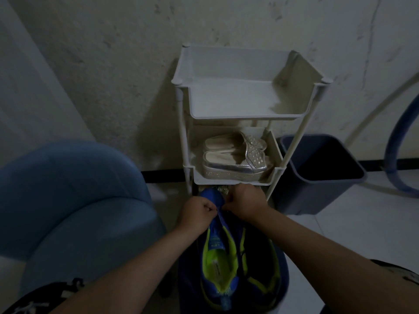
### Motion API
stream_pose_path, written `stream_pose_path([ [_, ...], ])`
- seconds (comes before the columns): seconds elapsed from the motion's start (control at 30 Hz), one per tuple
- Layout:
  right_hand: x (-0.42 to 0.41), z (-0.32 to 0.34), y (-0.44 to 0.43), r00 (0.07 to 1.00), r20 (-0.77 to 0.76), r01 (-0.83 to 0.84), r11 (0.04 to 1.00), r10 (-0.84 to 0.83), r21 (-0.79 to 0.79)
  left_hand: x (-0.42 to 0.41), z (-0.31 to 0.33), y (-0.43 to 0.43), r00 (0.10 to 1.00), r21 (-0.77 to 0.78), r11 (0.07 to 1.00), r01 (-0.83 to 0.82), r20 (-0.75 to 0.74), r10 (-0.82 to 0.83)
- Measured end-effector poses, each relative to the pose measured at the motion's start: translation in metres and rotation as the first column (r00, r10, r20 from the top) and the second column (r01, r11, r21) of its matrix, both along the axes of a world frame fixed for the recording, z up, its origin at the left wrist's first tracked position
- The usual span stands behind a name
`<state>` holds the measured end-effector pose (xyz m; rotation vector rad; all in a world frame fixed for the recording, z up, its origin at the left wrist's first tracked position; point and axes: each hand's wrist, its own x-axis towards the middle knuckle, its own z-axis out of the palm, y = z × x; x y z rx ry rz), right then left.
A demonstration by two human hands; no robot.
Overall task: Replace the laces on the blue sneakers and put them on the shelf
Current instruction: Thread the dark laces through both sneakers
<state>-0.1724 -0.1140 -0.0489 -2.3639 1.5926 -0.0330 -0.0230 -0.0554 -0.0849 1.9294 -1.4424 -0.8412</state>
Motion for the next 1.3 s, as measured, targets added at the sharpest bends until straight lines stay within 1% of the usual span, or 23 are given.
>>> stream_pose_path([
  [0.1, -0.001, 0.001, 0.000, 0.997, 0.009, -0.075, 0.994, 0.075, 0.074, 0.000, 0.003, 0.000, 0.998, -0.008, 0.999, 0.032, 0.061, -0.031],
  [0.2, -0.001, 0.002, 0.000, 0.991, 0.015, -0.135, 0.987, 0.134, 0.085, 0.002, 0.001, 0.000, 0.993, 0.003, 0.998, 0.063, 0.105, -0.063],
  [0.33, -0.001, 0.003, 0.000, 0.988, 0.003, -0.157, 0.983, 0.157, 0.094, 0.005, 0.001, -0.004, 0.976, 0.061, 0.990, 0.129, 0.172, -0.137],
  [0.4, -0.001, 0.006, 0.001, 0.987, -0.014, -0.160, 0.982, 0.162, 0.097, 0.003, 0.005, -0.006, 0.950, 0.087, 0.980, 0.180, 0.243, -0.196],
  [0.47, 0.001, 0.006, 0.003, 0.989, -0.016, -0.147, 0.987, 0.148, 0.065, 0.002, 0.010, -0.008, 0.905, 0.144, 0.957, 0.251, 0.316, -0.284],
  [0.53, 0.003, 0.007, 0.006, 0.993, 0.034, -0.115, 0.991, 0.113, 0.068, 0.004, 0.017, -0.008, 0.888, 0.198, 0.936, 0.291, 0.309, -0.342],
  [0.6, 0.004, 0.005, 0.009, 0.990, 0.039, -0.140, 0.987, 0.137, 0.080, 0.011, 0.024, -0.008, 0.894, 0.209, 0.928, 0.307, 0.272, -0.357],
  [0.7, 0.003, 0.006, 0.008, 0.984, -0.006, -0.174, 0.981, 0.175, 0.090, 0.030, 0.032, -0.006, 0.928, 0.212, 0.936, 0.281, 0.187, -0.321],
  [0.8, 0.002, 0.008, 0.008, 0.987, 0.005, -0.157, 0.977, 0.158, 0.142, 0.056, 0.038, -0.004, 0.952, 0.225, 0.955, 0.193, 0.194, -0.238],
  [0.83, 0.003, 0.010, 0.008, 0.987, 0.002, -0.157, 0.975, 0.158, 0.155, 0.064, 0.040, -0.004, 0.964, 0.196, 0.970, 0.146, 0.193, -0.184],
  [0.9, 0.005, 0.013, 0.010, 0.985, -0.017, -0.168, 0.968, 0.174, 0.186, 0.075, 0.047, -0.004, 0.978, 0.068, 0.997, 0.025, 0.207, -0.039],
  [0.93, 0.007, 0.015, 0.011, 0.982, -0.030, -0.177, 0.963, 0.187, 0.204, 0.080, 0.050, -0.005, 0.986, -0.019, 0.998, -0.056, 0.157, 0.059],
  [1.0, 0.011, 0.017, 0.010, 0.977, -0.048, -0.192, 0.954, 0.208, 0.228, 0.086, 0.059, -0.005, 0.972, -0.165, 0.959, -0.232, -0.069, 0.224],
  [1.03, 0.013, 0.018, 0.011, 0.976, -0.043, -0.199, 0.952, 0.214, 0.233, 0.087, 0.063, -0.004, 0.952, -0.204, 0.935, -0.291, -0.155, 0.262],
  [1.07, 0.015, 0.018, 0.012, 0.977, -0.019, -0.205, 0.952, 0.215, 0.227, 0.086, 0.066, -0.003, 0.944, -0.208, 0.930, -0.304, -0.201, 0.263],
  [1.1, 0.018, 0.020, 0.014, 0.976, 0.026, -0.216, 0.955, 0.215, 0.203, 0.083, 0.069, 0.000, 0.945, -0.201, 0.940, -0.275, -0.237, 0.226],
  [1.13, 0.022, 0.020, 0.014, 0.974, 0.112, -0.216, 0.959, 0.198, 0.185, 0.079, 0.070, 0.002, 0.949, -0.179, 0.959, -0.220, -0.267, 0.168],
  [1.17, 0.026, 0.022, 0.015, 0.959, 0.232, -0.211, 0.958, 0.164, 0.196, 0.074, 0.071, 0.005, 0.952, -0.157, 0.975, -0.156, -0.286, 0.107],
  [1.23, 0.035, 0.024, 0.015, 0.875, 0.477, -0.236, 0.934, 0.084, 0.269, 0.065, 0.072, 0.006, 0.961, -0.150, 0.987, -0.052, -0.275, 0.009],
  [1.27, 0.039, 0.024, 0.013, 0.831, 0.554, -0.249, 0.925, 0.051, 0.288, 0.062, 0.072, 0.004, 0.963, -0.158, 0.987, -0.025, -0.268, -0.019],
  [1.3, 0.041, 0.027, 0.013, 0.813, 0.581, -0.241, 0.928, 0.033, 0.285, 0.059, 0.074, 0.003, 0.962, -0.166, 0.986, -0.014, -0.271, -0.032],
])
